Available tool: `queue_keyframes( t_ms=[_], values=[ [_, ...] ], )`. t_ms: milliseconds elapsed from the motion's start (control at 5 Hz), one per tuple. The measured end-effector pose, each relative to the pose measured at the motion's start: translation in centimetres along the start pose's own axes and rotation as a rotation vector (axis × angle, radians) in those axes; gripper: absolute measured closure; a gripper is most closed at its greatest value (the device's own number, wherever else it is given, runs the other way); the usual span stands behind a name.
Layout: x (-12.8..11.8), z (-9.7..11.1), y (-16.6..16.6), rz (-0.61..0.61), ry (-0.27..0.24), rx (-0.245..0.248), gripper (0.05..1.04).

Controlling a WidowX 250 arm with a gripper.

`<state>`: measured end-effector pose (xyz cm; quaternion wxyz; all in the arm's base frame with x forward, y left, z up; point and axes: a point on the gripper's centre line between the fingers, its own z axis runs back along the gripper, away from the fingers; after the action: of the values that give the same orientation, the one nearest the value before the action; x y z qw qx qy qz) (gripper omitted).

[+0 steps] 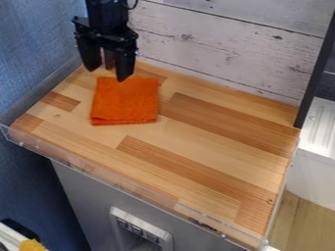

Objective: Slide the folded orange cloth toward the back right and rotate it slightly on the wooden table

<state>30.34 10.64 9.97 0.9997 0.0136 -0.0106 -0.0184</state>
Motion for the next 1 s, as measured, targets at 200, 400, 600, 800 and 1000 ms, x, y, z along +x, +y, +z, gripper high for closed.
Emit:
queue_keyframes(
  t_ms=[200,400,600,800,1000],
  values=[
    [-1.0,0.3,-0.2,-0.011,0.006,-0.001,0.085],
    [-1.9,0.6,-0.1,0.006,0.007,-0.008,0.085],
    [-2.3,0.6,-0.3,0.004,0.027,-0.033,0.088],
    [-2.4,0.8,-0.4,0.015,0.036,-0.046,0.088],
    [-2.4,0.8,-0.4,0.02,0.035,-0.046,0.084]
  ],
)
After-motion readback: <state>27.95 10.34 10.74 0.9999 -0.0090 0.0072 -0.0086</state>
